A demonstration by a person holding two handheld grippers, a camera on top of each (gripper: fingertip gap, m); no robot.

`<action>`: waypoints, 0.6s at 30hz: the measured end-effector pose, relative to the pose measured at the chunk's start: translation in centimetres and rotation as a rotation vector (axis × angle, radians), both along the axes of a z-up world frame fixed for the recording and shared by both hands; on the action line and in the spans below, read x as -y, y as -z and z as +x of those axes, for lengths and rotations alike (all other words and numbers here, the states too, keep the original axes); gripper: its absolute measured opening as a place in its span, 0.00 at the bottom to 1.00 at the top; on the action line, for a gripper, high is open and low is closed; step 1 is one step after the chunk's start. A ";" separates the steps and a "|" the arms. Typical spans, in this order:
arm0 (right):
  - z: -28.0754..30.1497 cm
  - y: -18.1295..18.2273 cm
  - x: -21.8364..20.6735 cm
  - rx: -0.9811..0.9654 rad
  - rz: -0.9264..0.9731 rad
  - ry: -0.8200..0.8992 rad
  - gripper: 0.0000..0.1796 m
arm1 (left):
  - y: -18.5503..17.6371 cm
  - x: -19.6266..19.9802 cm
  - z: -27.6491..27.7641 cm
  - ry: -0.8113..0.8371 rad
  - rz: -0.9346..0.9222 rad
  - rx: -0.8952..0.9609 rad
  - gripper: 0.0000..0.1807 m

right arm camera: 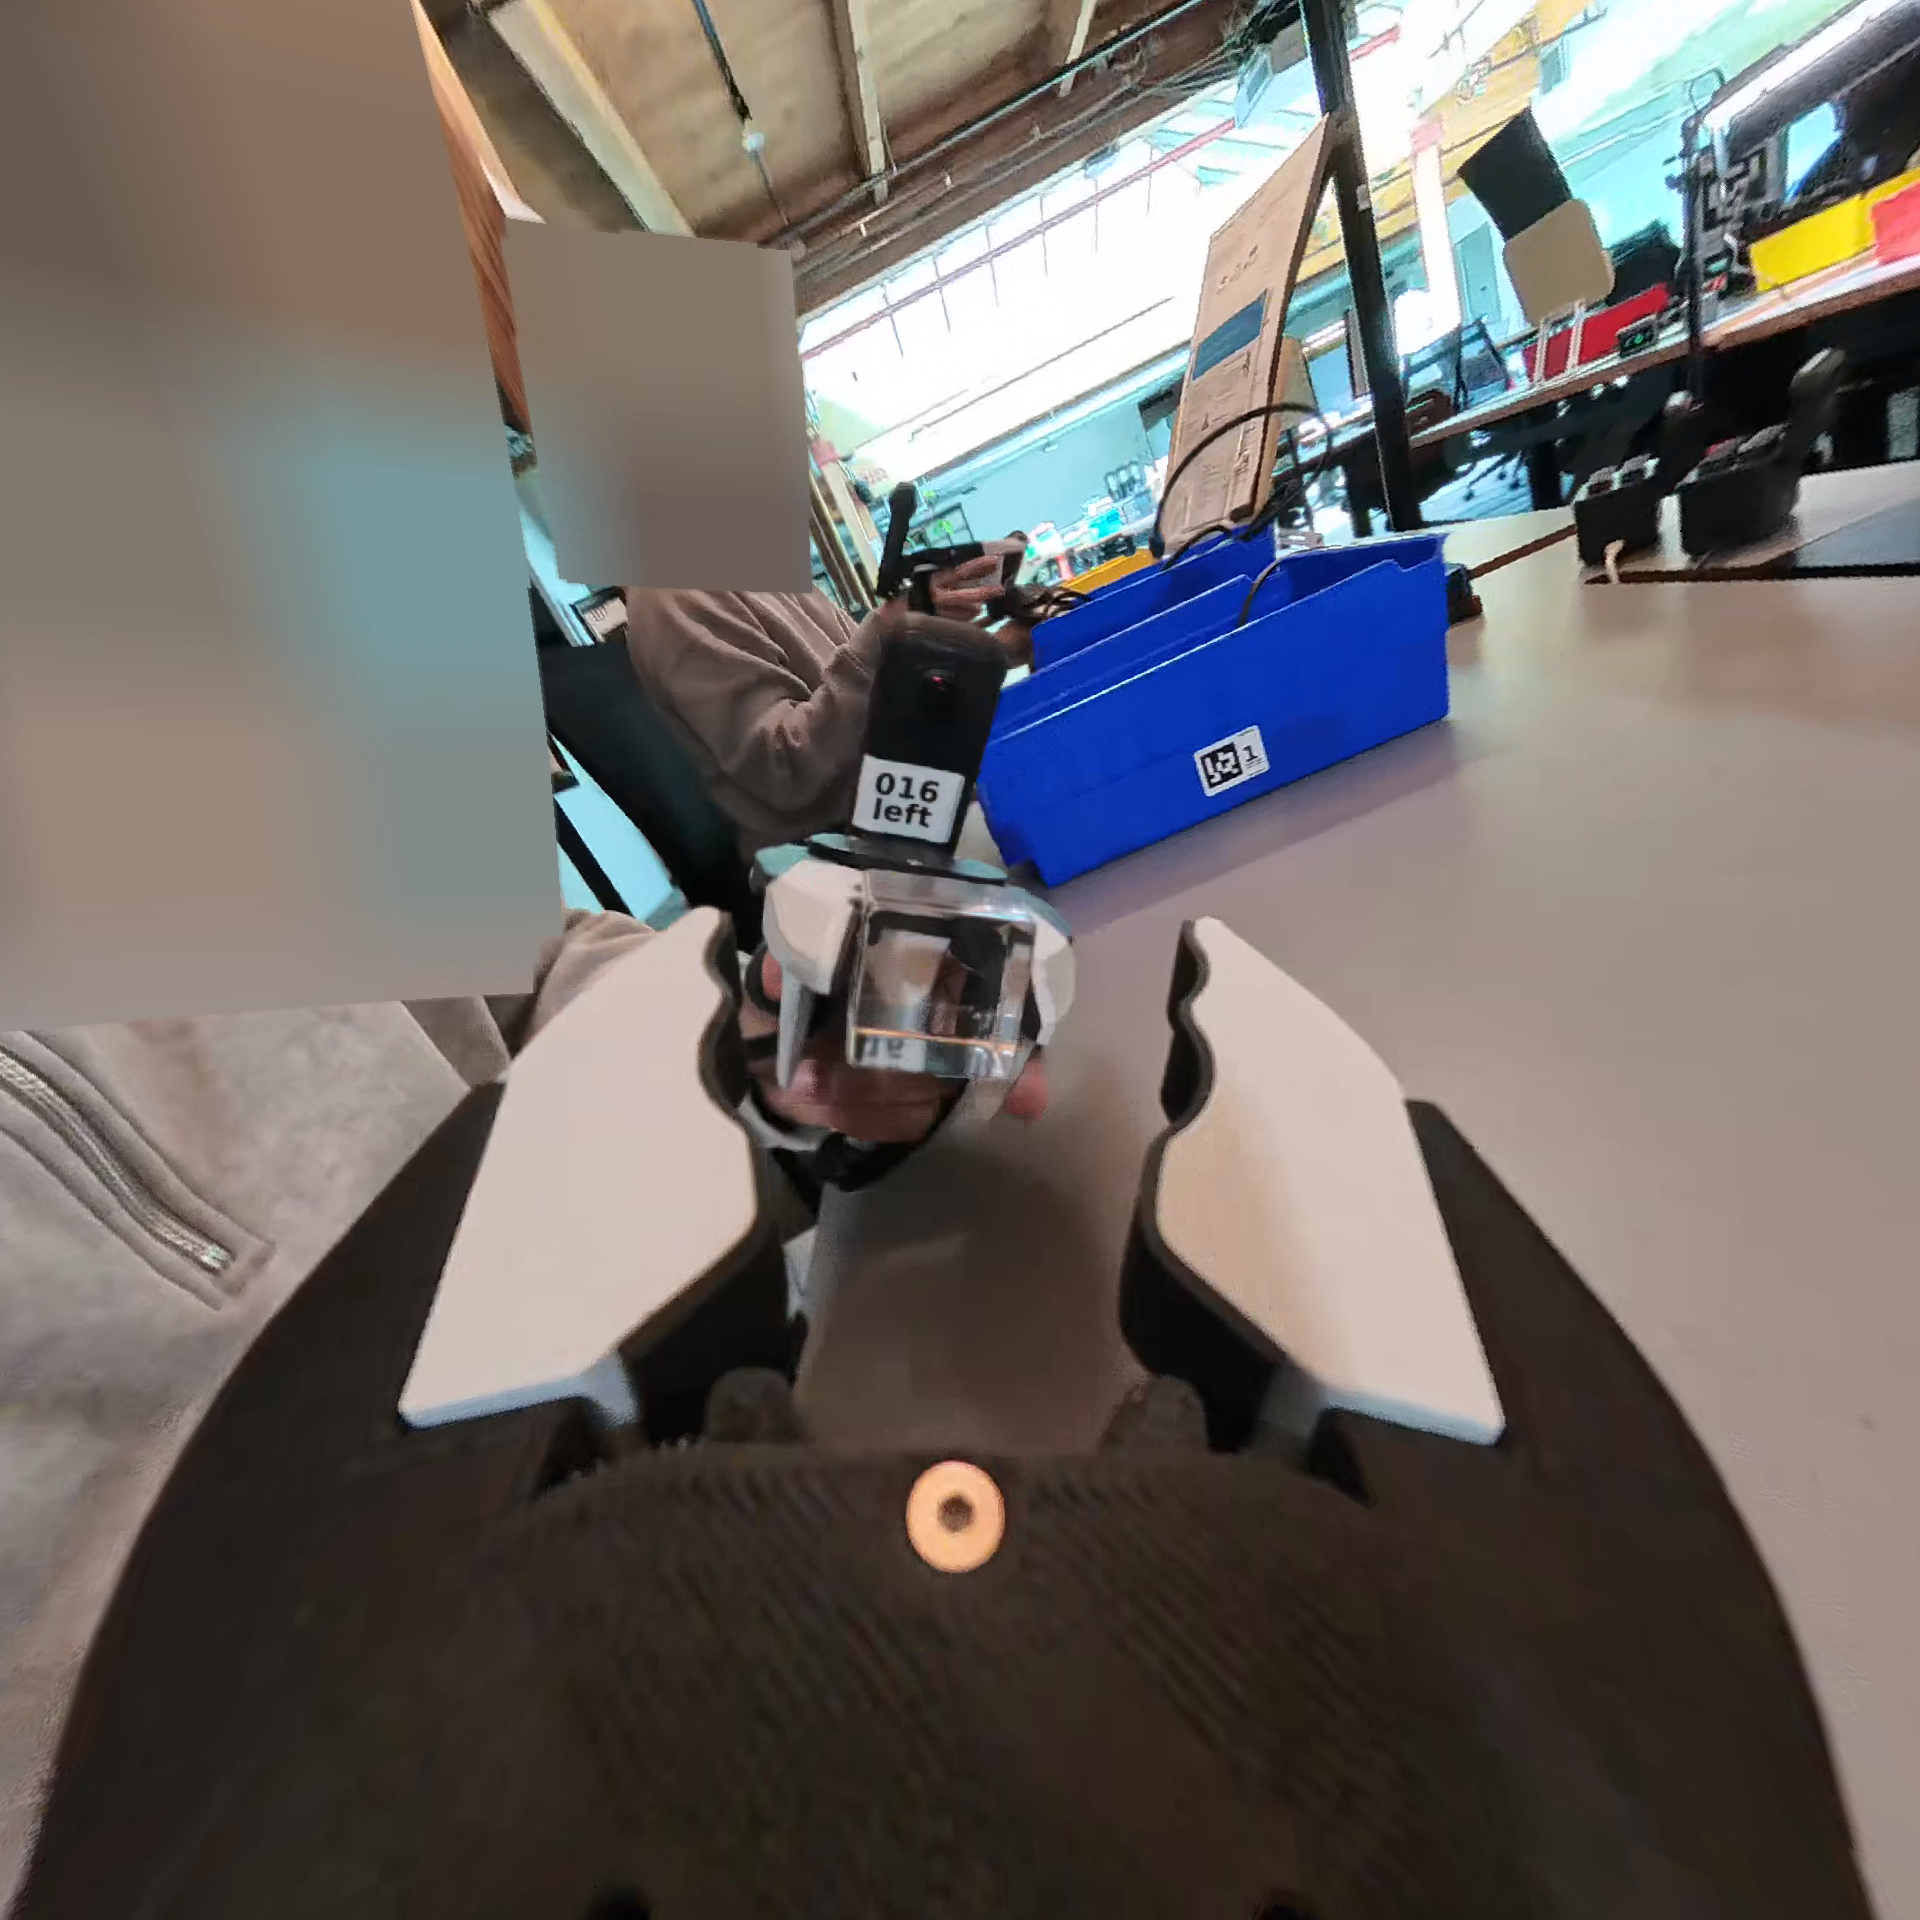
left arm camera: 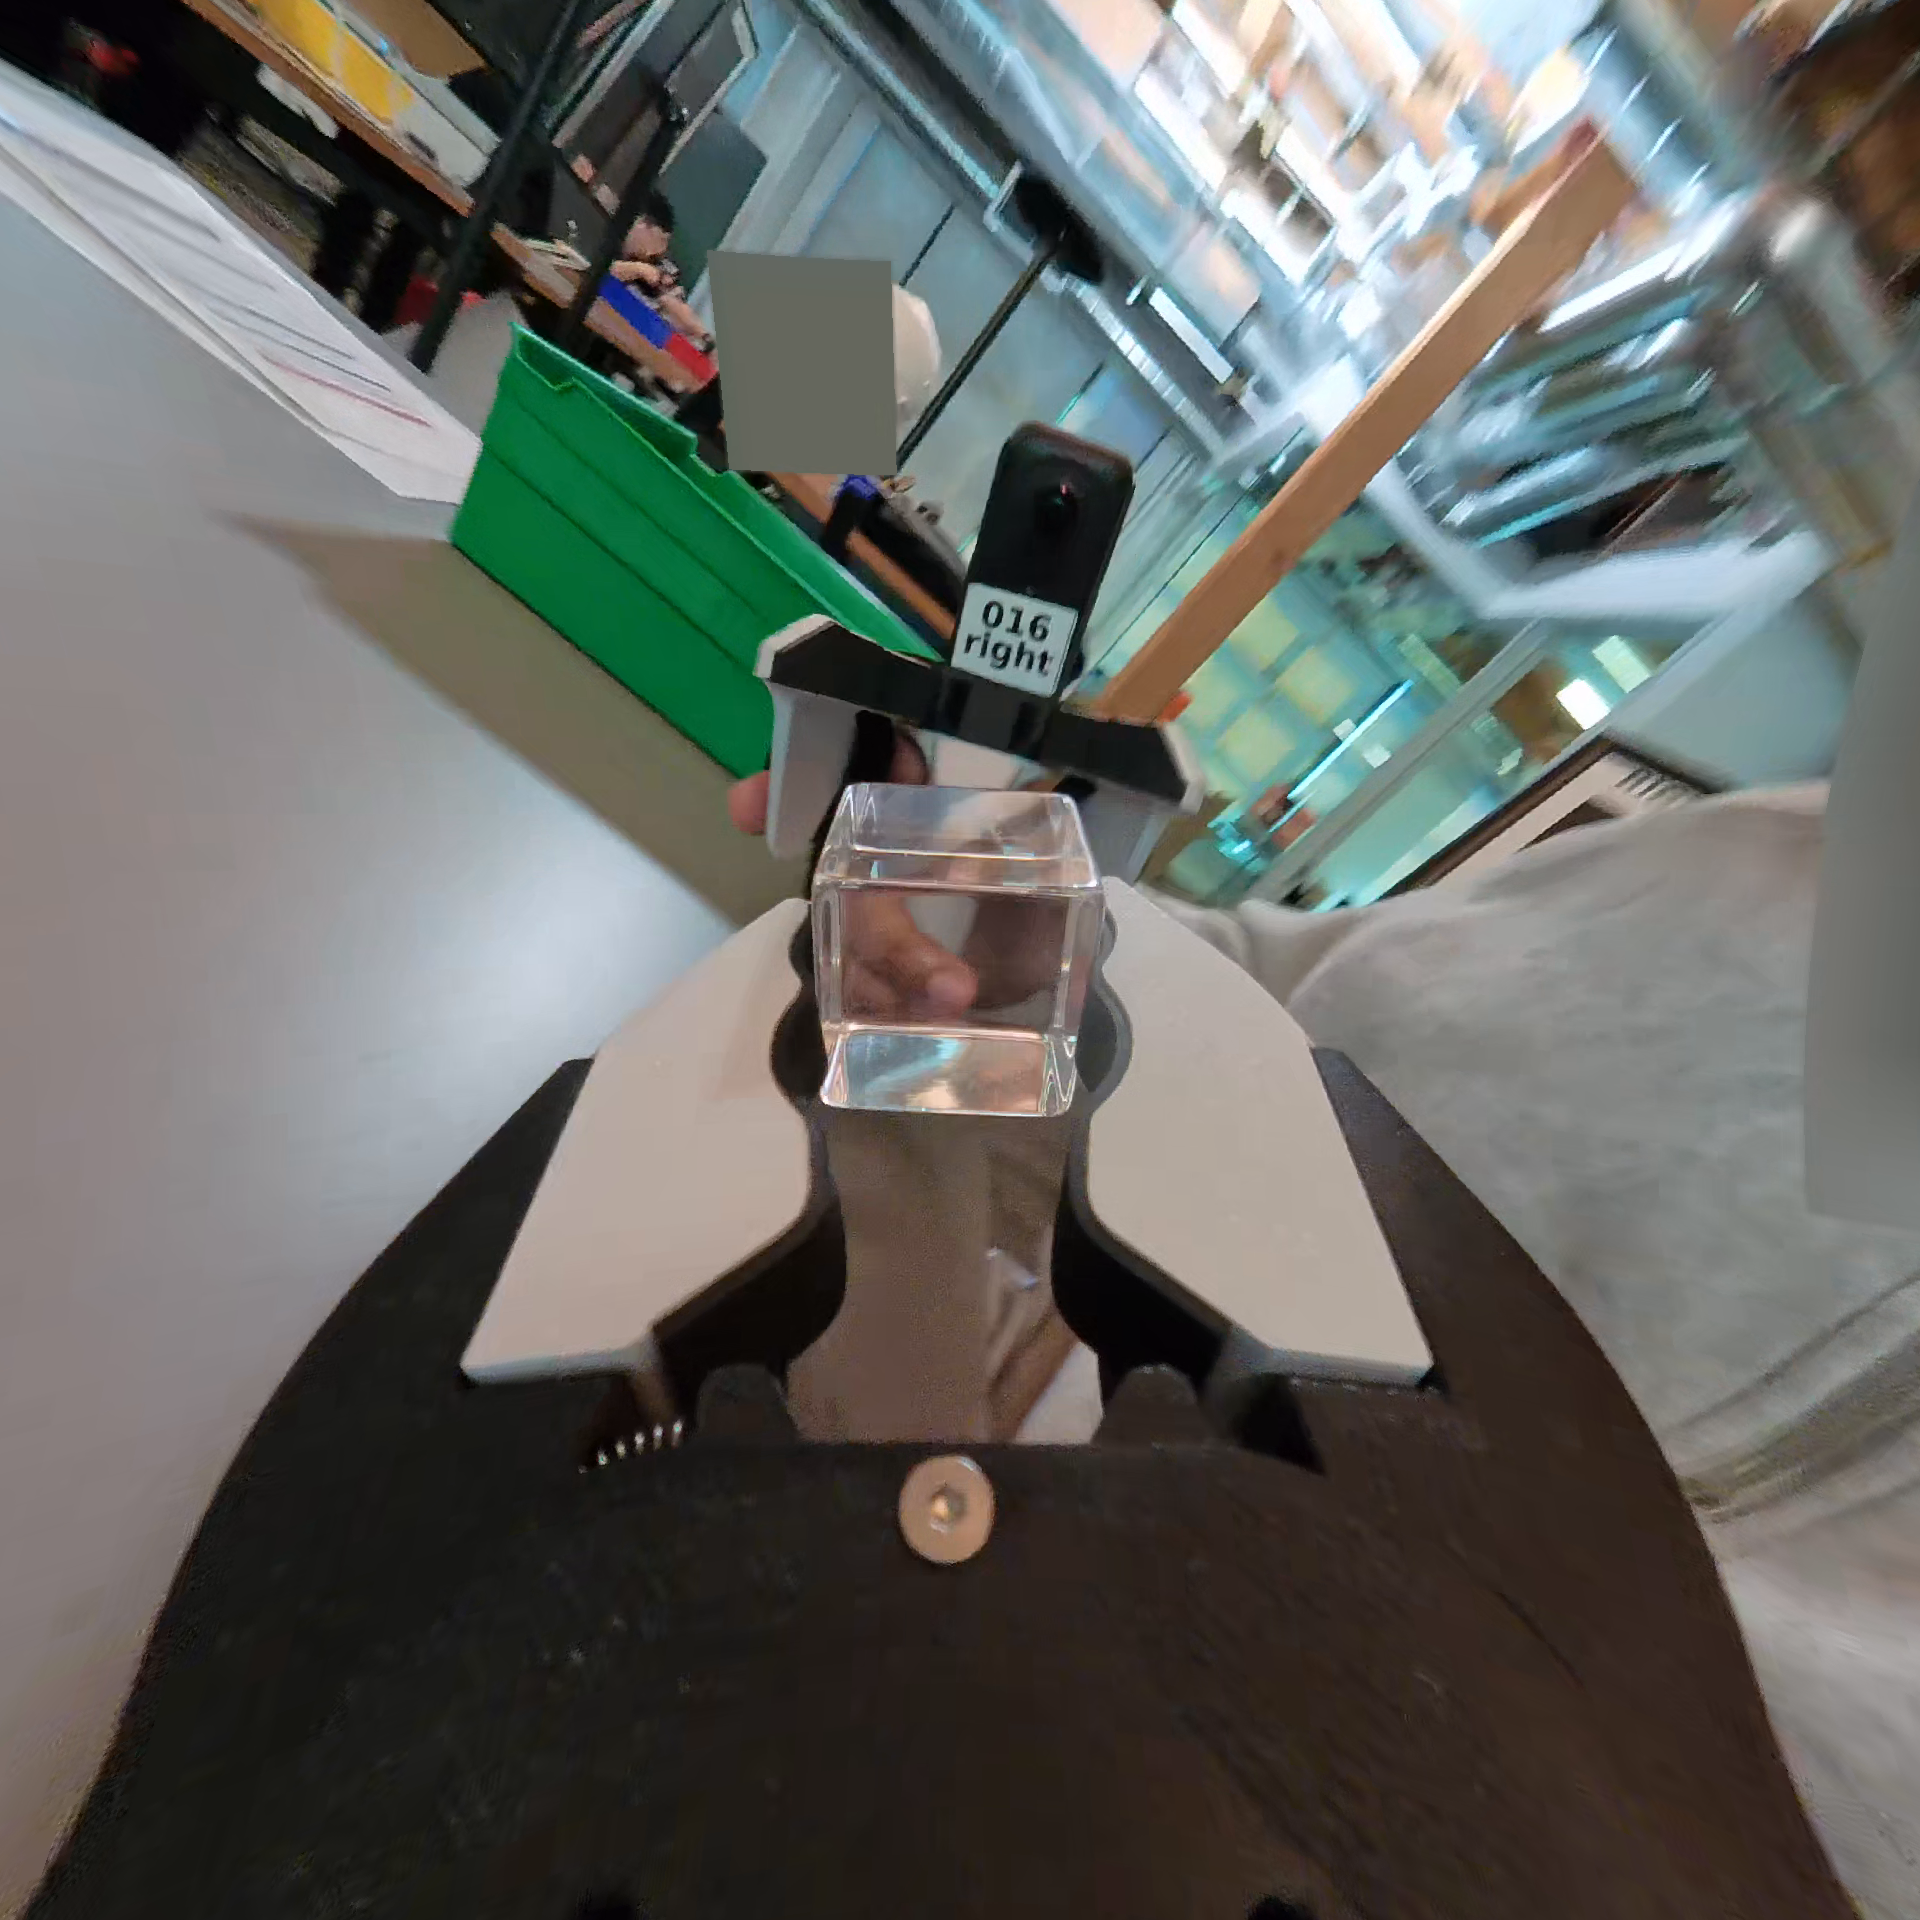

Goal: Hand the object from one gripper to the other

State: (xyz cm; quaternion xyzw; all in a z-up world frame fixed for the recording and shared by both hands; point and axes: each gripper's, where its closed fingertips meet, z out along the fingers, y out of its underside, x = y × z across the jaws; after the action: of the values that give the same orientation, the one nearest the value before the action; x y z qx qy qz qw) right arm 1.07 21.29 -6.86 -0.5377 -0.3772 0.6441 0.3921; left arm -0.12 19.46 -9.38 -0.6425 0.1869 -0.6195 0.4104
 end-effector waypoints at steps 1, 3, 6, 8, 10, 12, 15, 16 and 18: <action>0.0 0.0 0.0 -0.006 -0.019 -0.007 0.44 | 0.1 0.0 0.0 -0.013 0.050 -0.048 0.26; 0.1 -0.2 0.1 -0.007 0.005 -0.009 0.43 | 0.0 0.3 0.1 -0.020 0.145 -0.116 0.26; 0.0 -0.5 0.6 0.004 0.155 0.014 0.42 | -0.1 0.7 0.5 -0.018 0.204 -0.153 0.26; -0.2 -0.2 0.9 0.028 0.204 0.022 0.41 | 0.1 0.7 0.6 -0.023 0.225 -0.176 0.26; -0.4 0.1 1.1 0.046 0.154 -0.001 0.42 | 0.2 0.7 0.7 -0.033 0.259 -0.210 0.26; -0.5 0.1 1.0 0.035 0.075 -0.018 0.42 | 0.3 0.9 0.8 -0.030 0.279 -0.231 0.26; -0.3 -0.2 0.7 0.010 0.041 -0.019 0.43 | 0.3 1.0 0.9 -0.016 0.257 -0.209 0.26; -0.3 -0.3 0.7 0.003 0.067 -0.010 0.43 | 0.3 1.0 1.0 -0.006 0.238 -0.196 0.26; -0.2 -0.6 0.9 -0.003 0.164 0.009 0.43 | 0.2 1.0 1.0 0.012 0.185 -0.149 0.26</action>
State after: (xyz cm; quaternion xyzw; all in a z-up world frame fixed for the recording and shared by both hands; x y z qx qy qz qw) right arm 0.91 20.39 -6.21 -0.5045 -0.4259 0.6100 0.4382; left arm 0.84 18.43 -9.63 -0.6450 0.2770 -0.5526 0.4493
